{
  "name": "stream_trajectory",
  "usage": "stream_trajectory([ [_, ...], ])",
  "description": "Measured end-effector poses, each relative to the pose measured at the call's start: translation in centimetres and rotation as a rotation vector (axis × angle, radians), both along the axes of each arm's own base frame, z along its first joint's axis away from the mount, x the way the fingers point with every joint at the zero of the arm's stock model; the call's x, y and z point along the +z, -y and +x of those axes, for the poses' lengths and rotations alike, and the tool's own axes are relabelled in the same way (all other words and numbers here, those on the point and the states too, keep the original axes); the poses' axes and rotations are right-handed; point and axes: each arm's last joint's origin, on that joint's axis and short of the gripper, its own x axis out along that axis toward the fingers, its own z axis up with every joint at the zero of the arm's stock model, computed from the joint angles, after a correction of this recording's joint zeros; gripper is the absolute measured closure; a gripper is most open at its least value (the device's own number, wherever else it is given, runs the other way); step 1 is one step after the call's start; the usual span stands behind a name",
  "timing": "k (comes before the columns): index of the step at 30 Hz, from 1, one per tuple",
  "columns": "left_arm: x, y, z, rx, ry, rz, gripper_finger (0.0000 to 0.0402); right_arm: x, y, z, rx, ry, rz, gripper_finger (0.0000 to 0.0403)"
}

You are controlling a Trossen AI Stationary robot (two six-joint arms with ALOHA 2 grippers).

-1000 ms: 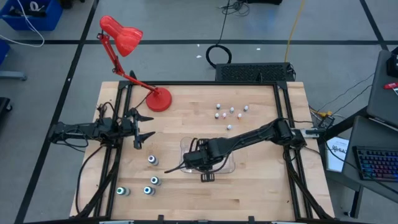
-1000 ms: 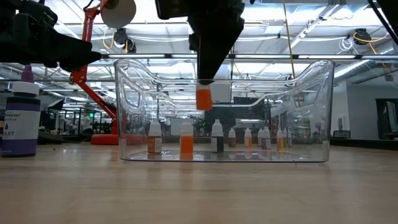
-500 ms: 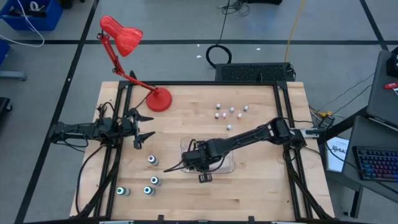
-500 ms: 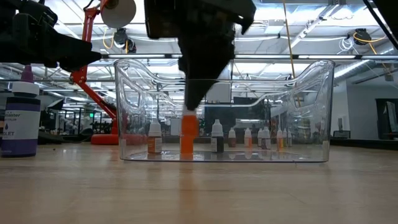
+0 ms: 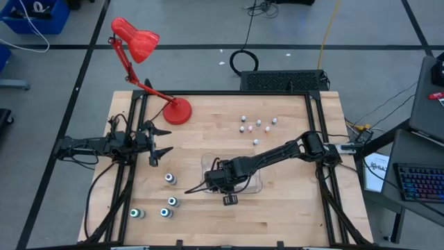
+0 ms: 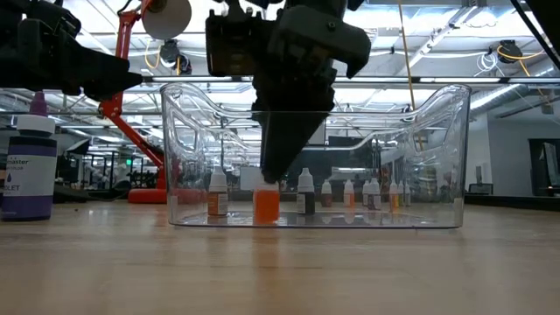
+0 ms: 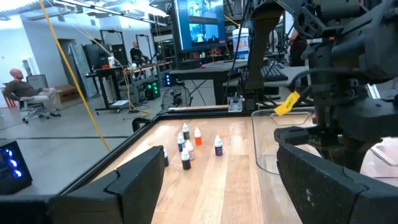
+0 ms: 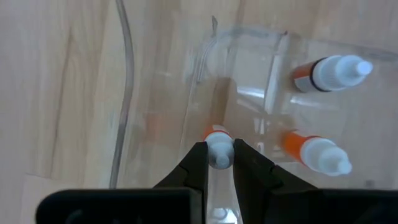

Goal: Pick & Place food coloring
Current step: Put the orange food coloring bottle into the transparent bin, then put the small purple food coloring bottle into the transparent bin

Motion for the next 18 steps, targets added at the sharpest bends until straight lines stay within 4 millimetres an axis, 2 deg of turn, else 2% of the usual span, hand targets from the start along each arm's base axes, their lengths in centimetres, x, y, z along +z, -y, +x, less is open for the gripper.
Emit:
stream_trajectory([
  [8,0.00,0.00,0.00,0.000,0.000,0.000,0.0096,0.01,-0.02,0.03,-0.001,0.006,0.002,0.0364],
  [10,0.00,0.00,0.00,0.000,0.000,0.000,0.0096,0.01,-0.02,0.02,-0.003,0.006,0.003,0.0344],
  [15,-0.01,0.00,0.00,0.000,-0.001,0.000,0.0096,-0.04,-0.13,-0.04,-0.035,-0.003,0.012,0.0265],
  [18,0.00,0.00,0.00,0.000,0.000,0.000,0.0096,0.05,-0.22,-0.16,-0.049,-0.010,0.016,0.0238],
])
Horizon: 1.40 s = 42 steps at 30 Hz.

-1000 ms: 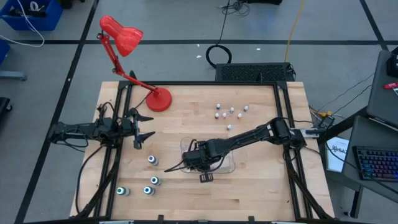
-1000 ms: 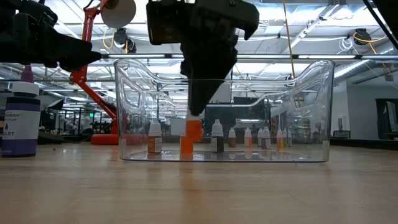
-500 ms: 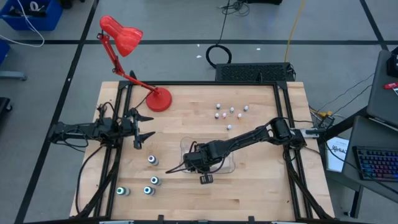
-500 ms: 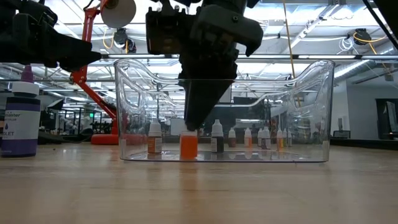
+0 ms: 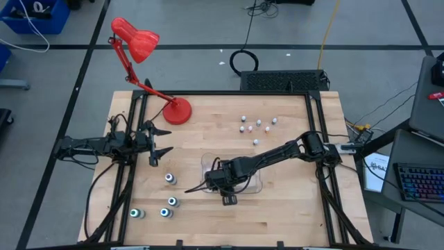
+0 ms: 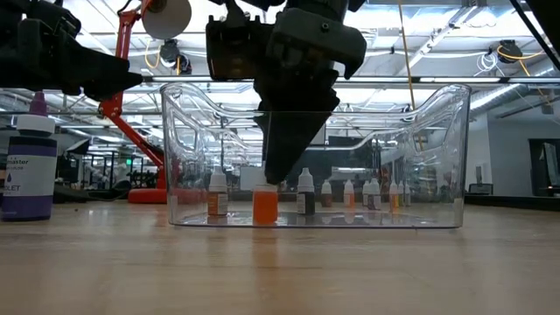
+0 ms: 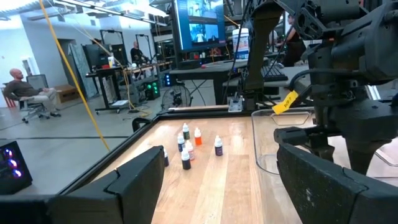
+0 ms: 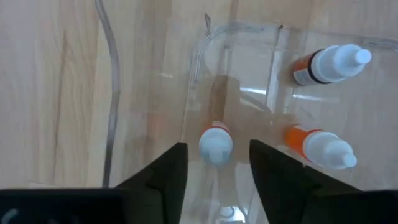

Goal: Pick & Place food coloring
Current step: Put the small purple food coloring bottle into the transparent bin

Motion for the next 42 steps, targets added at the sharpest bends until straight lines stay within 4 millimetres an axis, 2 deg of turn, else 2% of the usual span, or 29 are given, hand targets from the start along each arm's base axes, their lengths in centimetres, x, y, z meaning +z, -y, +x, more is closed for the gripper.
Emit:
stream_trajectory([
  [5,0.0,0.0,0.0,0.000,0.000,0.000,0.0096,1.6,-0.2,-0.6,-0.010,0.018,0.011,0.0226],
  [9,0.0,0.0,0.0,0.000,0.000,0.000,0.0096,5.3,0.1,-1.9,-0.028,0.055,0.028,0.0232],
  [13,0.0,0.0,0.0,0.000,0.000,0.000,0.0096,9.6,0.9,-4.5,-0.081,0.078,0.005,0.0241],
  [19,0.0,0.0,0.0,0.000,0.000,0.000,0.0096,15.2,3.4,-8.8,-0.218,0.178,-0.319,0.0248],
  [21,0.0,0.0,0.0,0.000,0.000,0.000,0.0096,16.4,5.0,-9.9,-0.281,0.212,-0.387,0.0248],
  [23,0.0,0.0,0.0,0.000,0.000,0.000,0.0096,17.0,7.0,-10.8,-0.358,0.215,-0.385,0.0248],
  [25,0.0,0.0,0.0,0.000,0.000,0.000,0.0096,16.8,9.2,-11.7,-0.427,0.189,-0.347,0.0248],
  [28,0.0,0.0,0.0,0.000,-0.001,0.000,0.0096,15.4,12.4,-12.9,-0.505,0.129,-0.306,0.0245],
  [33,0.0,0.0,0.0,0.000,0.000,0.000,0.0096,11.2,16.7,-14.6,-0.569,0.024,-0.235,0.0235],
  [39,0.0,0.0,0.0,0.000,0.000,0.000,0.0096,5.4,18.4,-15.5,-0.522,0.000,-0.132,0.0232],
  [42,0.0,0.0,0.0,0.000,0.000,0.000,0.0096,3.5,18.5,-15.7,-0.499,0.026,-0.086,0.0235],
])
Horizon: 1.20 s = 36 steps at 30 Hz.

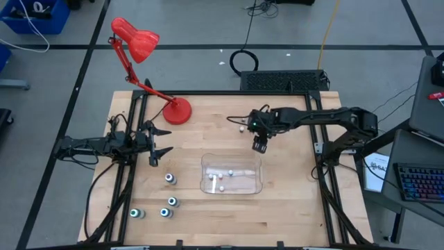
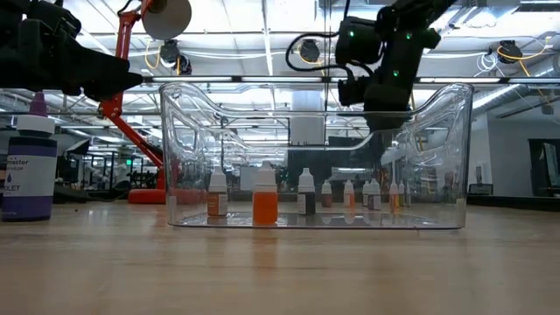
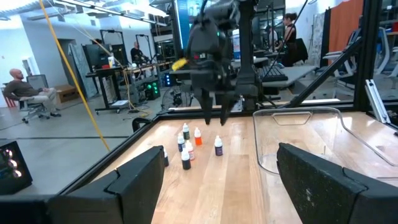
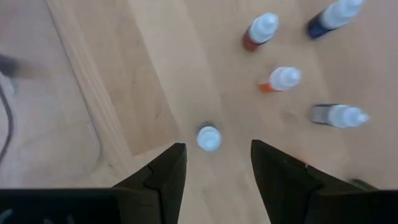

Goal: Pick & Place food coloring
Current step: Put the small purple food coloring bottle into the transparent bin

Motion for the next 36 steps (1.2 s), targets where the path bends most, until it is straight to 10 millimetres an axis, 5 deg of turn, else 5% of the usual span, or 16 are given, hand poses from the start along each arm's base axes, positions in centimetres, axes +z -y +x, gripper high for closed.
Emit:
stream_trajectory([
  [19,0.0,0.0,0.0,0.000,0.000,0.000,0.0096,-2.8,-0.2,-0.5,-0.006,0.065,0.008,0.0229],
  [36,0.0,0.0,0.0,0.000,0.000,0.000,0.0096,-3.3,-0.2,-0.6,0.022,0.076,0.025,0.0234],
])
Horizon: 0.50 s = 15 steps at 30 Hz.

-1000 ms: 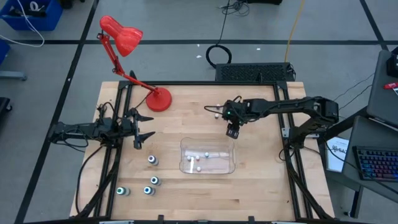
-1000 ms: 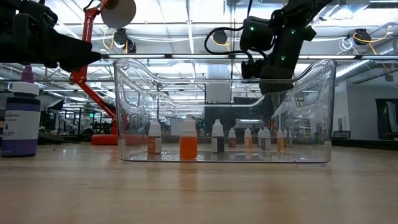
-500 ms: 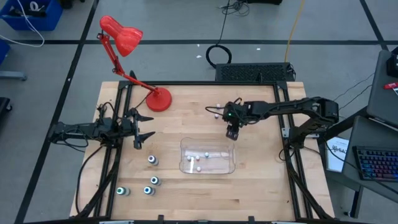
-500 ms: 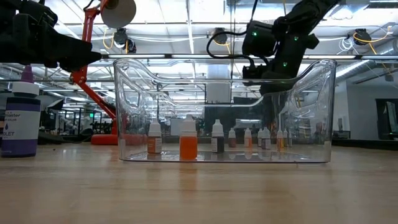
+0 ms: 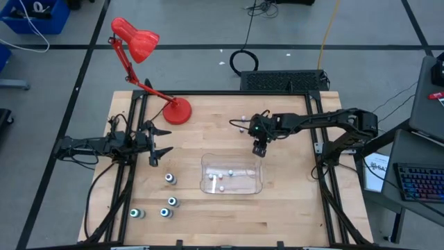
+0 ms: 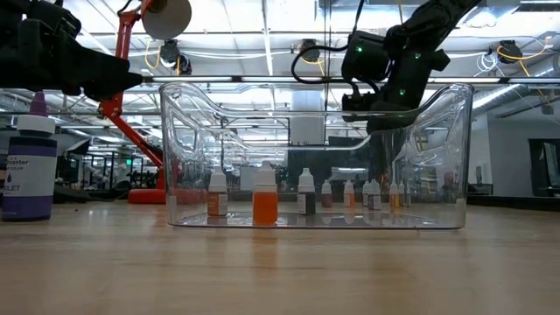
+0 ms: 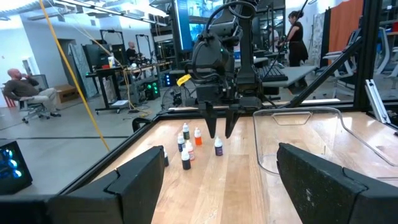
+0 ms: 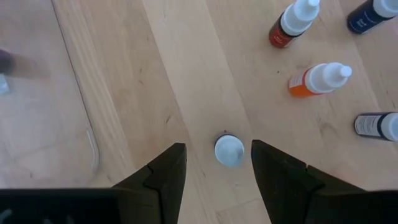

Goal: Pick & Place food coloring
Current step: Put the small purple food coloring bottle into the transparent bin

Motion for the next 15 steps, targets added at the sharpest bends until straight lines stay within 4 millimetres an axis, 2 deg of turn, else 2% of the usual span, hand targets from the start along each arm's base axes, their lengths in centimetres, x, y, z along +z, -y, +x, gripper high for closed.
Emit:
stream_trajectory([
  [15,0.00,0.00,0.00,0.000,0.000,0.000,0.0096,0.28,0.10,-0.13,0.042,0.003,-0.022,0.0238],
])
